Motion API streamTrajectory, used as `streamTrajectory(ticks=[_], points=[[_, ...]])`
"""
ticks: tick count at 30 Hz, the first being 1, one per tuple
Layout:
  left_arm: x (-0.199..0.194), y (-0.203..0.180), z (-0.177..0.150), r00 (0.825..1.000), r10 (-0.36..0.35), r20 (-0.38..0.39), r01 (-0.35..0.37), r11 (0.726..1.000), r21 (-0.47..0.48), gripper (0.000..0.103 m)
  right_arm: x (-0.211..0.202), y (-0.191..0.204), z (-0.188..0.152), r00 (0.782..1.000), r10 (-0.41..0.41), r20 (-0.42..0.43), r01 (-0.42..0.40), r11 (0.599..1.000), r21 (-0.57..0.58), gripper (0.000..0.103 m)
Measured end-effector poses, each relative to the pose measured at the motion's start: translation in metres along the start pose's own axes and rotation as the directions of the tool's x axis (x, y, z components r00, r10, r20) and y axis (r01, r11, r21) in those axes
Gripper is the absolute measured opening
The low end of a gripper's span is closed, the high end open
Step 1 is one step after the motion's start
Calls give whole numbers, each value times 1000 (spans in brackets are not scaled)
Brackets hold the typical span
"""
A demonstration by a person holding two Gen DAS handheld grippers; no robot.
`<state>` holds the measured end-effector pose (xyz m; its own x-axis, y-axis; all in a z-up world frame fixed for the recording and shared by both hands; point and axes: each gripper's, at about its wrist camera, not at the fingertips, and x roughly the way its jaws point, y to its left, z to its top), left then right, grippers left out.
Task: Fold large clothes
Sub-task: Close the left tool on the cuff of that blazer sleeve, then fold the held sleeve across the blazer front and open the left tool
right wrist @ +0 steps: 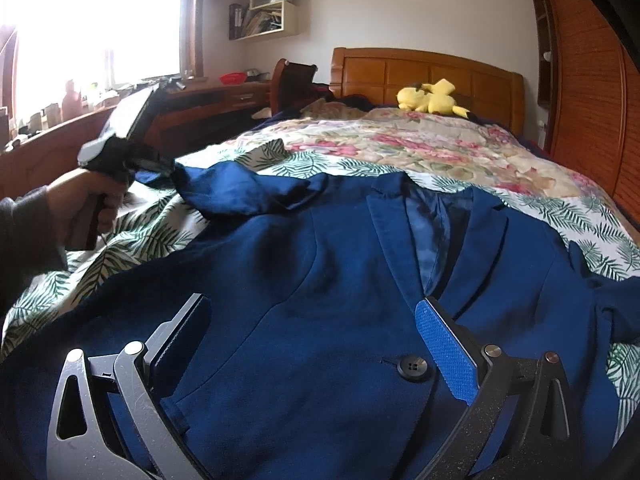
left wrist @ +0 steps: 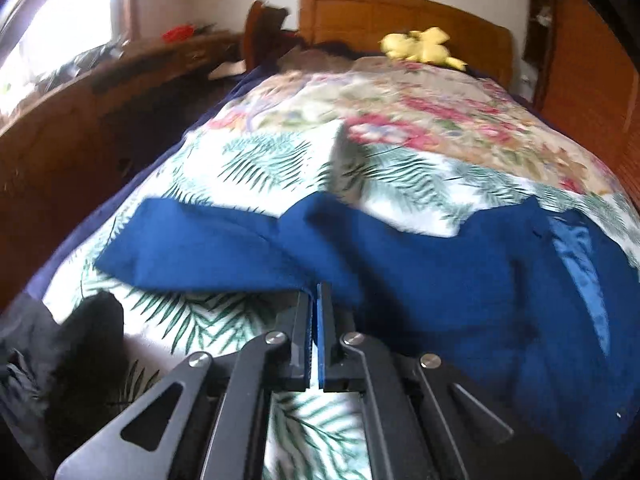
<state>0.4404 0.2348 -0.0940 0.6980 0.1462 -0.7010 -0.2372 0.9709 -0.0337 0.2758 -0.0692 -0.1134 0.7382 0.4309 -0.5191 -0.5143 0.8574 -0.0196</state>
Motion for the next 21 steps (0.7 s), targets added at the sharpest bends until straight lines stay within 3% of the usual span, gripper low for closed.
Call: streamTrajectory(ticks=[5, 10, 14, 21], points=[[-57, -45, 8, 998, -16, 67, 10, 995, 99, 0, -3, -3, 3, 1000, 8, 7, -8, 1000, 14, 103], [-99, -92, -18, 993, -67, 100, 49, 984, 169, 0, -27, -12, 6, 1000, 3, 25, -4, 1000, 15, 103], [-108, -120, -53, 993, -92, 76, 74, 976, 205, 0, -47, -35, -3, 1000, -28, 6, 28, 999, 24, 103], [-108, -140, -68, 992, -74, 102, 55, 982, 181, 0, -55, -58, -19, 999, -47, -2, 47, 998, 36, 103]])
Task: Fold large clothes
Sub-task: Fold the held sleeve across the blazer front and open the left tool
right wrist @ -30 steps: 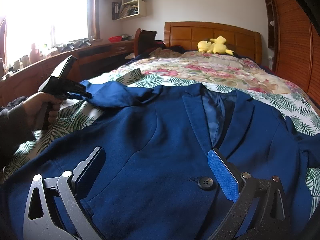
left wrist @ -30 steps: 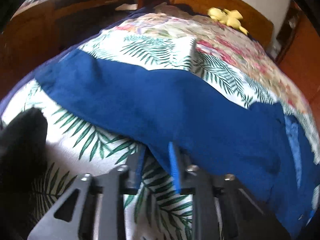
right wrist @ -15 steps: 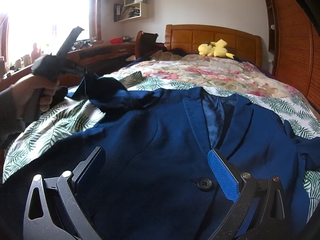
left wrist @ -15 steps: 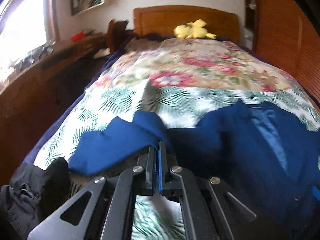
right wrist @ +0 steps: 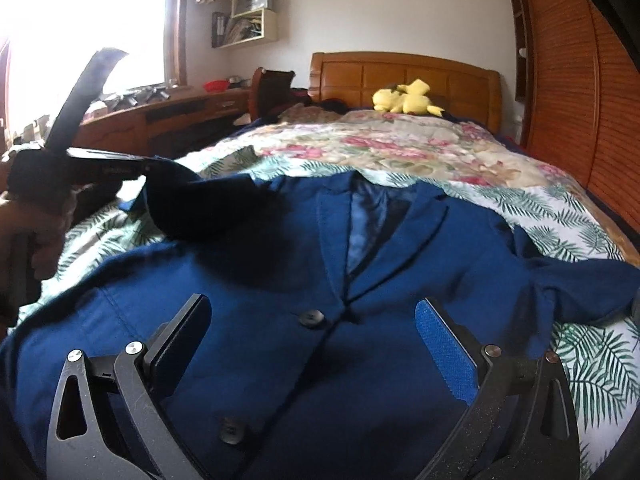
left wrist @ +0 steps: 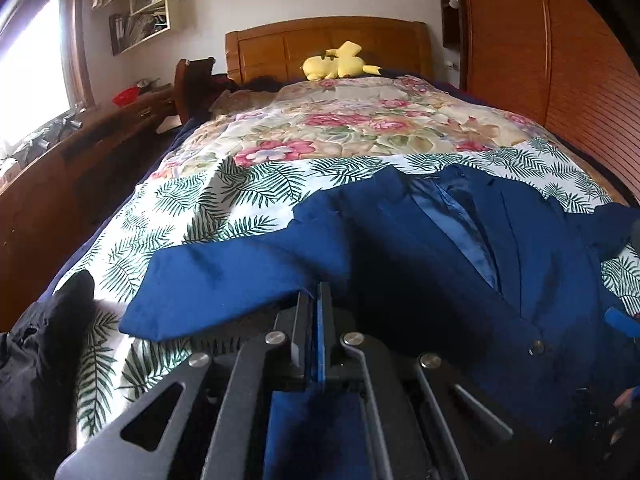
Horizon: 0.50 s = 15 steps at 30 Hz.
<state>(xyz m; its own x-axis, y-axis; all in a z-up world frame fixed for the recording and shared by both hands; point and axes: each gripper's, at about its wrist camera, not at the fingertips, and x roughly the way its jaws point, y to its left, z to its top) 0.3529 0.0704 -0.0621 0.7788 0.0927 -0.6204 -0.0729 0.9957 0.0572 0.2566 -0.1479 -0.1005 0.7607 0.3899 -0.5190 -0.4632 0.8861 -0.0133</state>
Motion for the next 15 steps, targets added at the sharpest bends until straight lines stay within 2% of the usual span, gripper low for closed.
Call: streamTrajectory(ticks=[5, 15], points=[[5, -5, -10, 1000, -1, 13, 1, 1000, -9, 0, 10, -14, -5, 999, 20, -42, -17, 998, 62, 103], [-4, -9, -16, 998, 23, 52, -24, 1000, 12, 0, 11, 0, -8, 999, -12, -41, 11, 1000, -15, 103]])
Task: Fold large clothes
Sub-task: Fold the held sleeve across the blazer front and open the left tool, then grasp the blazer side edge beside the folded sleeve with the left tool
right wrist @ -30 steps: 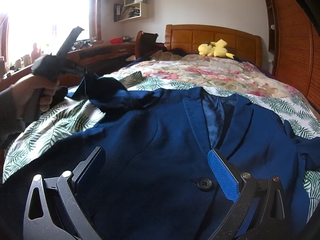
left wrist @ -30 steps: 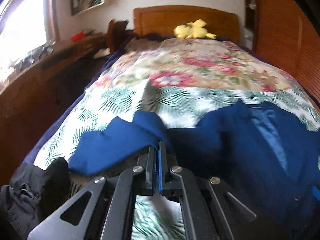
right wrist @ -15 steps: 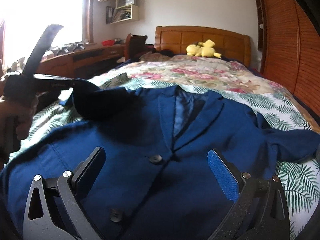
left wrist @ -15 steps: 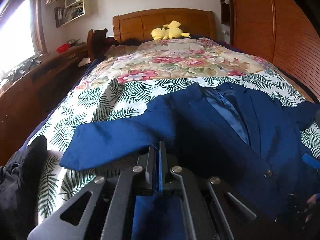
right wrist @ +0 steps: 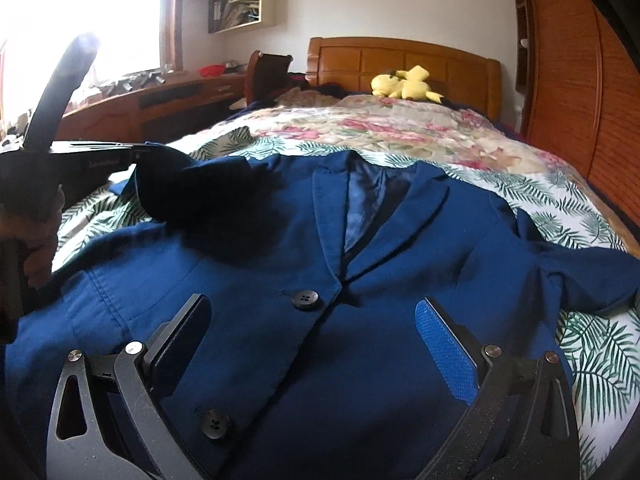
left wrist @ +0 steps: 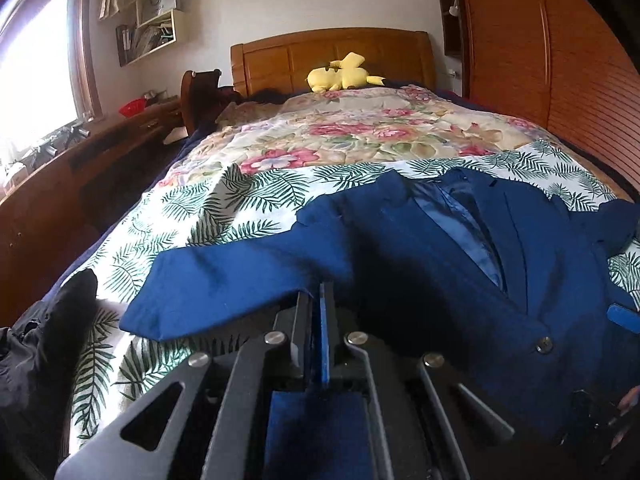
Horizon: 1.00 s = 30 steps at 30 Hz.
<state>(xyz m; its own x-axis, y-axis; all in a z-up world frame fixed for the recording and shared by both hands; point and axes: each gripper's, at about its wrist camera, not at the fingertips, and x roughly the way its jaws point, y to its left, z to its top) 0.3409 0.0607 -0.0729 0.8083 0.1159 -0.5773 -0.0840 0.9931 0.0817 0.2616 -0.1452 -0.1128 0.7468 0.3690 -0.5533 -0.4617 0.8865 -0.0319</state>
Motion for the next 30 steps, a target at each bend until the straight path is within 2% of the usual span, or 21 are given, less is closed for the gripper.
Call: streamTrajectory(ticks=[4, 8, 12, 13, 19, 27, 30], points=[[-7, -3, -3, 1000, 7, 14, -8, 999, 37, 2, 1, 1, 0, 1000, 0, 0, 0, 1000, -5, 103], [-21, -3, -5, 999, -18, 46, 16, 998, 61, 6, 1, 1, -1, 1000, -5, -1, 5, 1000, -5, 103], [-30, 2, -5, 998, -41, 54, 37, 997, 72, 17, 1, 3, -2, 1000, -6, 0, 6, 1000, -15, 103], [-32, 7, -5, 998, -44, 55, 41, 997, 65, 22, 1, 4, -2, 1000, -7, 0, 7, 1000, -17, 103], [-31, 33, -6, 998, -36, 50, 34, 999, 33, 34, 4, 5, -3, 1000, -8, -10, 8, 1000, -24, 103], [-17, 86, -11, 1000, 13, 20, -12, 999, -39, 39, 7, 5, -4, 1000, -18, -9, 18, 1000, -26, 103], [2, 110, -15, 1000, -8, -13, 7, 998, -69, 40, 8, 6, -4, 1000, -25, -12, 25, 999, -31, 103]])
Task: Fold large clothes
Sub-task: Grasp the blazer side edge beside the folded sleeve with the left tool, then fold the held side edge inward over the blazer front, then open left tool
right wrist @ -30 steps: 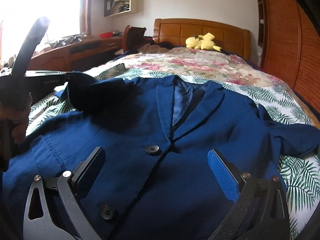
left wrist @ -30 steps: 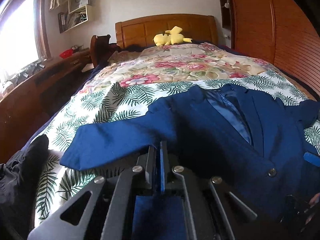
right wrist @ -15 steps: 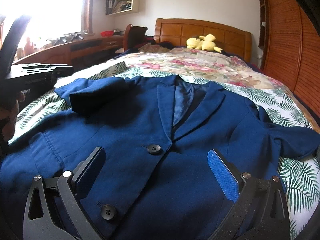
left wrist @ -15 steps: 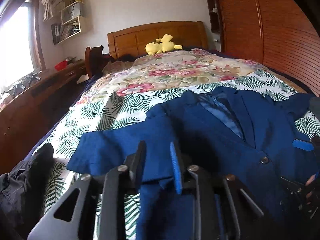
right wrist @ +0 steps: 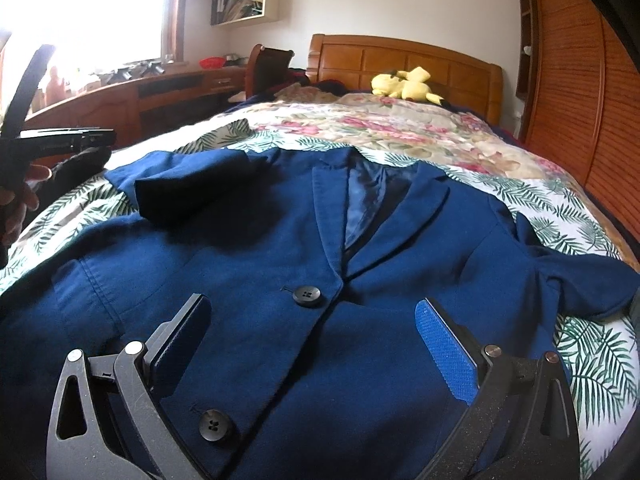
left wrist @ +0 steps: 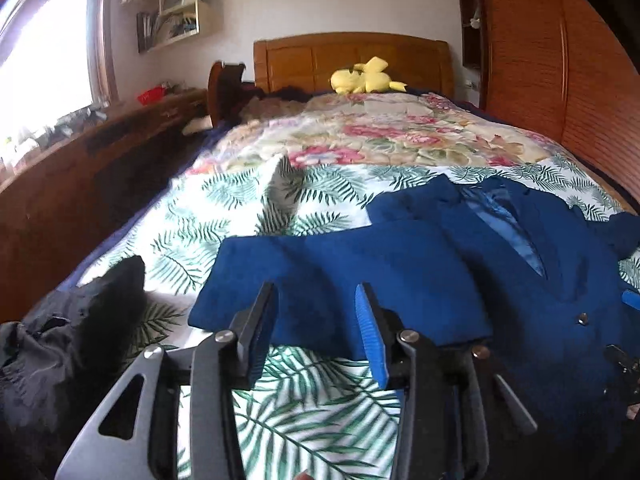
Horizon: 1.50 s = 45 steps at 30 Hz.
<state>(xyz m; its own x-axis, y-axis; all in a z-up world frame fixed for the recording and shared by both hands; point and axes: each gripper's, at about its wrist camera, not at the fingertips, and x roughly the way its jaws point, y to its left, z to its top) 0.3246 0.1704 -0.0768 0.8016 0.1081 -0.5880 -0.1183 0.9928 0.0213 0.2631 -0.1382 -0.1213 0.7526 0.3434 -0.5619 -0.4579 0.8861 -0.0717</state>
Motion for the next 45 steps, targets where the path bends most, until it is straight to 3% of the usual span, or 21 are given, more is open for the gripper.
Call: streamTrajectory(ticks=[12, 16, 21, 27, 28, 31, 33, 38, 45], points=[[64, 64, -22, 980, 48, -192, -67, 994, -92, 42, 0, 2, -1, 1000, -10, -2, 10, 1000, -11, 103], [79, 71, -31, 966, 16, -256, -53, 989, -139, 42, 1, 3, -1, 1000, -10, -3, 10, 1000, -11, 103], [80, 79, -32, 967, -3, -255, -45, 982, -186, 42, 0, 3, -1, 1000, -10, -1, 10, 1000, -12, 103], [88, 81, -28, 971, -18, -237, -35, 976, -215, 41, -1, 2, -2, 1000, -11, -1, 11, 1000, -13, 103], [89, 78, -27, 972, -17, -234, -32, 979, -201, 29, 0, 3, -1, 1000, -10, 0, 10, 1000, -12, 103], [95, 71, -25, 971, 0, -239, -38, 987, -156, 7, 0, 4, -1, 1000, -10, 0, 10, 1000, -13, 103], [92, 65, -23, 976, 4, -220, -36, 989, -144, 2, 0, 4, 0, 1000, -10, 2, 10, 1000, -14, 103], [49, 33, -1, 994, 62, -93, -69, 995, -72, 1, -1, 6, 0, 1000, -9, 9, 10, 1000, -18, 103], [-30, -55, 34, 998, 20, 65, -26, 995, 92, 1, -10, -5, 2, 1000, 9, 29, -10, 999, 31, 103]])
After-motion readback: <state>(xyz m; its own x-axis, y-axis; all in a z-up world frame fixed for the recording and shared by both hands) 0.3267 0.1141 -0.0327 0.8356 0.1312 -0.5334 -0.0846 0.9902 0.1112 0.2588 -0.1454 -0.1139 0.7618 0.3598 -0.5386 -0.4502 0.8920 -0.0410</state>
